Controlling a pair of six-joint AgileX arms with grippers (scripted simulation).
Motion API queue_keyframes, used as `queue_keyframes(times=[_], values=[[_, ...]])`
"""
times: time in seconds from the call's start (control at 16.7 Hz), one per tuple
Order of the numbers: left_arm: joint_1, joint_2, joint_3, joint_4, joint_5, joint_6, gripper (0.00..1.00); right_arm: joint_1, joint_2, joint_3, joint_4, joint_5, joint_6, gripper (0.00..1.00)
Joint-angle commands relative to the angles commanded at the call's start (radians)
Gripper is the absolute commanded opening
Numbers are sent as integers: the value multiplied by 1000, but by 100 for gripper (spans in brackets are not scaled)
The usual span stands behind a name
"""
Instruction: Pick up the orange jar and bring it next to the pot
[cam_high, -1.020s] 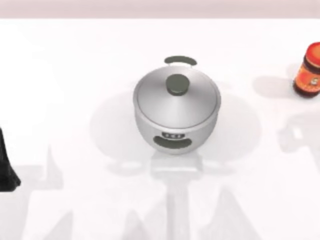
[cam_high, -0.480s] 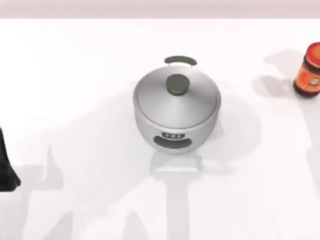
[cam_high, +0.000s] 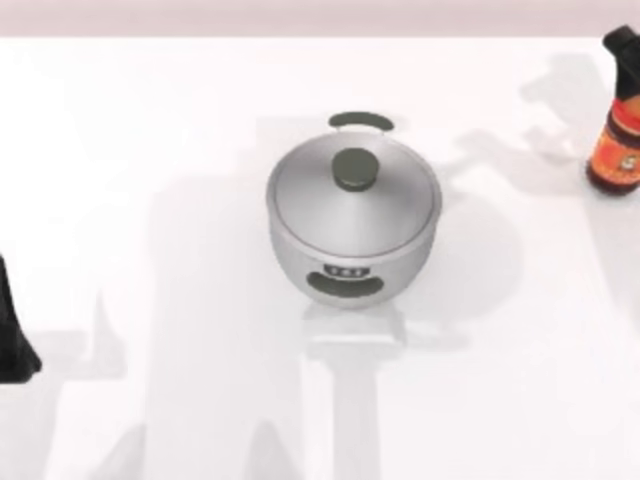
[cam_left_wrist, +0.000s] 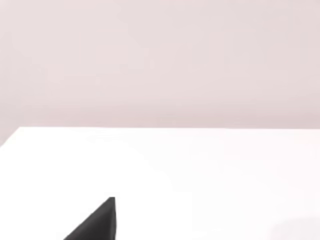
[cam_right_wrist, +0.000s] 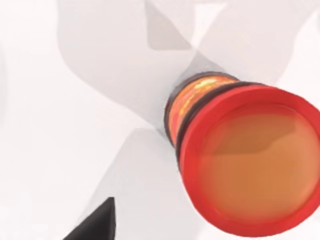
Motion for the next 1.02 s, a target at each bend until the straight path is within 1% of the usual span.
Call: queue_keyframes(times=[0.18, 0.36, 0.72, 0.84, 1.02], values=[[0, 0, 0, 0, 0, 0, 100, -2, 150, 151, -87, 1, -37, 100], [0, 0, 0, 0, 0, 0, 100, -3, 214, 214, -124, 1, -54, 100], [0, 0, 0, 0, 0, 0, 100, 2, 215, 209, -118, 1, -52, 100], [0, 0, 0, 0, 0, 0, 100, 1, 206, 171, -82, 1, -49, 100], [0, 0, 0, 0, 0, 0, 100, 3, 191, 48, 16, 1, -49, 100]])
